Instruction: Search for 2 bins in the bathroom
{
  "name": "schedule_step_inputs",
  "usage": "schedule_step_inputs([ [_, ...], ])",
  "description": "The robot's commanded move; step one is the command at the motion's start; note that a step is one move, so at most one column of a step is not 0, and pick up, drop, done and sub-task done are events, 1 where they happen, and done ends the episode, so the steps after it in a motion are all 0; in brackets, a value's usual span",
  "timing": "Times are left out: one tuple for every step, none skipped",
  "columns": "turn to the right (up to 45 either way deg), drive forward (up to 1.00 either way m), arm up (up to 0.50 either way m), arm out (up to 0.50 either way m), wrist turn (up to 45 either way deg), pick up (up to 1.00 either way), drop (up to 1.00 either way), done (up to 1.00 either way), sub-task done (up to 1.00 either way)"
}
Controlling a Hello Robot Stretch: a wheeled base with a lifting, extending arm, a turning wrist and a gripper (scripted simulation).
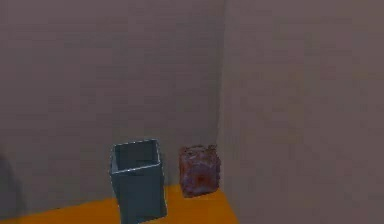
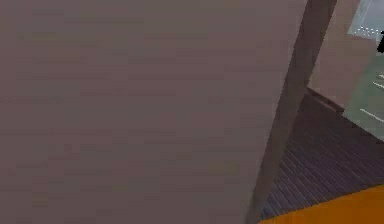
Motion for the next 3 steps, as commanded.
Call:
schedule_step_inputs([
  [0.0,0.4,0.0,0.0,0.0,0.0,0.0,0.0,0.0],
  [-24.0,0.0,0.0,0.0,0.0,0.0,0.0,0.0,0.0],
  [0.0,0.0,0.0,0.0,0.0,0.0,0.0,1.0,0.0],
])
